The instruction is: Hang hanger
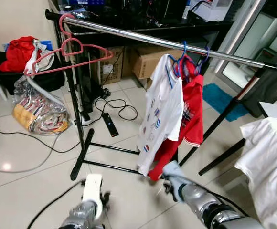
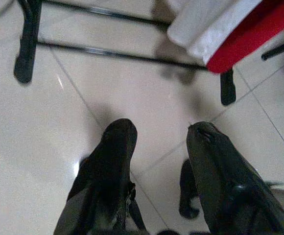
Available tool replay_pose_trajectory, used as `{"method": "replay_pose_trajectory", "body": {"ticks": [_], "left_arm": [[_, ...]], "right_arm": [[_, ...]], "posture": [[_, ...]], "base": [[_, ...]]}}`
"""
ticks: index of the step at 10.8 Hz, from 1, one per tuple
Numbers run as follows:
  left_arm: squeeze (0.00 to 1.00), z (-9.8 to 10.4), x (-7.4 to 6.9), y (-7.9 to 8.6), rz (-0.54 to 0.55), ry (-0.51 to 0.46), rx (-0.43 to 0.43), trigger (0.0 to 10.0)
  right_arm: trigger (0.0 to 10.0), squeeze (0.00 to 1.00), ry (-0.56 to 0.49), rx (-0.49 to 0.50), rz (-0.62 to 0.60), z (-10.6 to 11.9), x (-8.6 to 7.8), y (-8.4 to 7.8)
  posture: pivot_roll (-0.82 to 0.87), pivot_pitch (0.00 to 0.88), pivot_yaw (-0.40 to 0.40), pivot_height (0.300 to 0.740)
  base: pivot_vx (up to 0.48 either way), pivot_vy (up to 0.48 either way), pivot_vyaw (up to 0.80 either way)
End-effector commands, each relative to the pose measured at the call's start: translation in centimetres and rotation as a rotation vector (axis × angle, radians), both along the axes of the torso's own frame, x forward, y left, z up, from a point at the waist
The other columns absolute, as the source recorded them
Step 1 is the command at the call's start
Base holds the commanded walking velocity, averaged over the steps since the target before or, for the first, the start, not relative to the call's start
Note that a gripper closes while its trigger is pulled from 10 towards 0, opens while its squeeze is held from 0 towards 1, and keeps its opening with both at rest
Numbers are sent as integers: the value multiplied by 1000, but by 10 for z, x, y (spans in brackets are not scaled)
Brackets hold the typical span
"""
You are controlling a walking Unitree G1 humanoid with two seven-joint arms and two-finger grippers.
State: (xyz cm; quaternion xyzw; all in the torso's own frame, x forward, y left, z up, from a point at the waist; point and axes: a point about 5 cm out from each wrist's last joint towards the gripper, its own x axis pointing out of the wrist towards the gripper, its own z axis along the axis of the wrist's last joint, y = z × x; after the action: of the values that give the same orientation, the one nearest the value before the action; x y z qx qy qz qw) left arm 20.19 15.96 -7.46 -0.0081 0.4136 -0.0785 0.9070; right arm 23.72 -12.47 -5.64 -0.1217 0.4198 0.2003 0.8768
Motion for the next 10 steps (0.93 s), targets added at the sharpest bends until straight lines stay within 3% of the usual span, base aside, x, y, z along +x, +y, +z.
{"method": "replay_pose_trajectory", "body": {"ticks": [1,4,7,10], "left_arm": [[0,2,2,-6,-51,-28,-5,10000],[0,3,-1,-4,-223,-79,64,10000],[0,31,33,-11,-281,-278,11,10000],[0,45,45,-20,-342,-367,-29,10000]], "right_arm": [[10000,0,-39,23,-42,6,9,-7],[10000,0,-44,50,-126,1,-1,-26],[10000,0,-142,27,-193,7,3,-46],[10000,0,-195,53,-266,11,5,-58]], "posture": [[207,0,-136,740],[149,0,-97,740],[111,0,-61,740],[83,5,-32,740]], "base": [[0,0,0],[0,0,0],[0,0,0],[0,0,0]]}}
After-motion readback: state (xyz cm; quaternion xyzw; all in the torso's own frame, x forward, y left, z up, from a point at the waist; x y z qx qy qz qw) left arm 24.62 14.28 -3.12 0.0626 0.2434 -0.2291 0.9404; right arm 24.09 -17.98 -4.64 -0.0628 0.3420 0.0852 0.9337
